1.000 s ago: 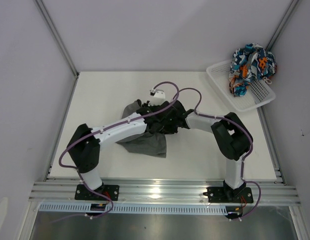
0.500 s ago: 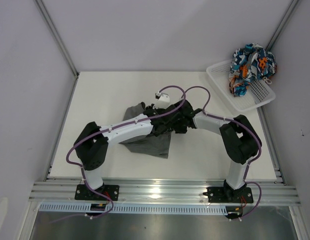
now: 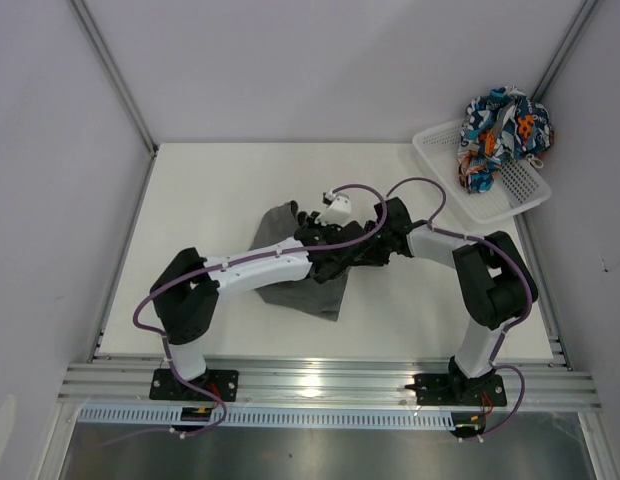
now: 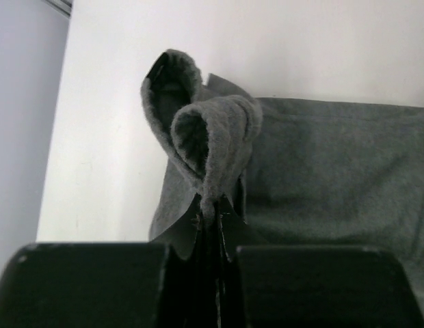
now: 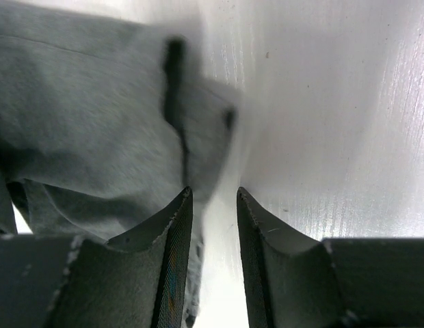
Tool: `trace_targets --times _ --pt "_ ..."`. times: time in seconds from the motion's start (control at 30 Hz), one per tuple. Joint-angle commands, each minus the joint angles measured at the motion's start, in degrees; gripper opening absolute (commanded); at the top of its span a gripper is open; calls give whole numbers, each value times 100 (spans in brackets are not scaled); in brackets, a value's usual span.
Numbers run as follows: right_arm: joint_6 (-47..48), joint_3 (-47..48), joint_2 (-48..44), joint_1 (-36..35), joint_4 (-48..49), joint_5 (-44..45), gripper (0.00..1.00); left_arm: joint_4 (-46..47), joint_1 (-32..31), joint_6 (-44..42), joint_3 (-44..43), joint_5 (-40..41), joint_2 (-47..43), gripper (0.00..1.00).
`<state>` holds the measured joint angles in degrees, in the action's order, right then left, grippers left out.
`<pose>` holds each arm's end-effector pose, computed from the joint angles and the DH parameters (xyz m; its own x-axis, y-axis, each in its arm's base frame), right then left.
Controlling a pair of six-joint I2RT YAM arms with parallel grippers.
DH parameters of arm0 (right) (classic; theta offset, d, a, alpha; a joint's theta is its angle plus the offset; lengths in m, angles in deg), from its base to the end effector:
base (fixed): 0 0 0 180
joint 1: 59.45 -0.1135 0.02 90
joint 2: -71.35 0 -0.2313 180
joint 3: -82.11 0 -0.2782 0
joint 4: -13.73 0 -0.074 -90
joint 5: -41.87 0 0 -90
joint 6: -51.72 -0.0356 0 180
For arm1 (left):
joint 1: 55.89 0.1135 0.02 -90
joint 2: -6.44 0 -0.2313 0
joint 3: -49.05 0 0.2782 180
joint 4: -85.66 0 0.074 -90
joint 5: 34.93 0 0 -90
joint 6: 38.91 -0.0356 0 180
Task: Fold and stack the shorts
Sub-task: Fold the shorts
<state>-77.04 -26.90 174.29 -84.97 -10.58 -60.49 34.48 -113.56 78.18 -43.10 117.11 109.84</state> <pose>0.3291 0.1655 0.1013 -0.9158 0.2405 -0.3217 0.0580 0.8717 0.4865 0.2343 -0.3114 0.2038 -0.5029 0.3954 -0.7686 -0.0578 0.8719 0.4863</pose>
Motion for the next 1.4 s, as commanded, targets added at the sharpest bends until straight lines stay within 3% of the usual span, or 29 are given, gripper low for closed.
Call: trace_targets --times 0.0,0.23,0.57,0.67,0.7,0.8,0.97,1.07,1.37 --pt "88 -45 -151 73 87 -144 35 -292 -288 -143 -606 791 -57 2" --pt "158 -168 -379 266 -9 -65 35 -146 -517 -230 -697 564 278 2" --pt "369 -238 -380 600 -177 111 35 1058 -693 -555 -213 -1430 243 19" --pt "378 -273 -362 653 -150 93 35 1348 -702 -661 -221 -2107 243 51" --pt "378 -282 -379 653 -159 93 35 1402 -702 -722 -160 -2248 225 75" --pt "387 -282 -414 680 -176 120 35 1629 -667 -802 -46 -2810 50 94" --pt "422 -308 -546 741 -212 146 35 2104 -272 -680 375 -4216 -609 97" --pt "431 -361 -757 741 -212 120 35 2500 586 -443 885 -5093 -1232 97" --pt "229 -449 -1390 548 -19 -407 48 2738 2293 -108 1897 -5957 -2069 97"
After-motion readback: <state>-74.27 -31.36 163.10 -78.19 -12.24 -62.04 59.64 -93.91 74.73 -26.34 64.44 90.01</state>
